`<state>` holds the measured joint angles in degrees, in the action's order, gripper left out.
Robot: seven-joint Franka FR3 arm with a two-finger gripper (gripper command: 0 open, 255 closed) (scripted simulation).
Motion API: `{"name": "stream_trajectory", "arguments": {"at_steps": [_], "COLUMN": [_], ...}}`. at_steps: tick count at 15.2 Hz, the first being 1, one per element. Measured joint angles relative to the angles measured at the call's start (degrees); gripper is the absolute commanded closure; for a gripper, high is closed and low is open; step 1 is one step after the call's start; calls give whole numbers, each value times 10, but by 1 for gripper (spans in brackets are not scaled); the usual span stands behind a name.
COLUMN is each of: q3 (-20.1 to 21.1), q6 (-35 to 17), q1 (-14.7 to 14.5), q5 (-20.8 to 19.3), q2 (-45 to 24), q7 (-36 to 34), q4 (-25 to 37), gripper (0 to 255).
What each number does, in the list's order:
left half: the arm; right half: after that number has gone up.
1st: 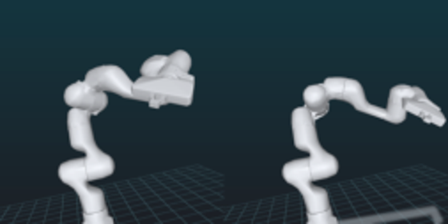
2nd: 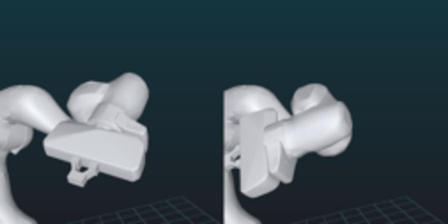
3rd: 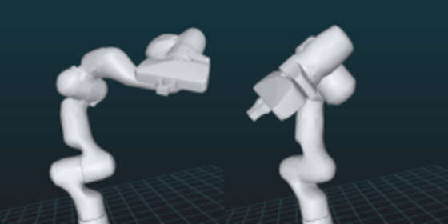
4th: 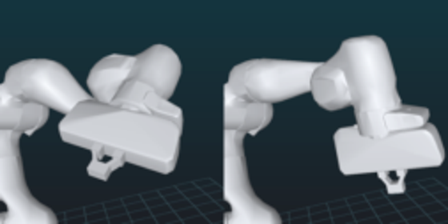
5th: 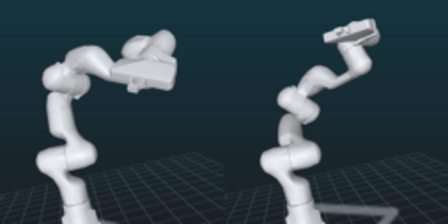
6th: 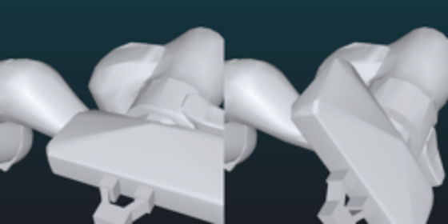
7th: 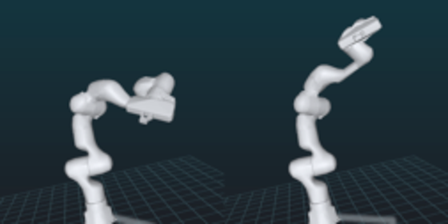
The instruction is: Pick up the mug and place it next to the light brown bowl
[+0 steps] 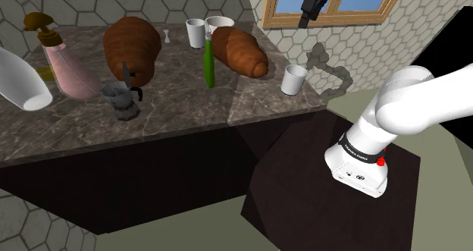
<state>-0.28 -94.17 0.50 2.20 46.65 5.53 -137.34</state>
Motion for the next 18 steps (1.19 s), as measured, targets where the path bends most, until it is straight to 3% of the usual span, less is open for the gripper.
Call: {"name": "stream_trajectory", "arguments": {"at_steps": [6,18], "q3": [-2,-26], "q6": [-64,-288], "q1": [4,39], "q5": [-16,-83], "q2": [5,-64], "q7": [12,49], "q4": [-76,-248], "gripper": [0,0]}}
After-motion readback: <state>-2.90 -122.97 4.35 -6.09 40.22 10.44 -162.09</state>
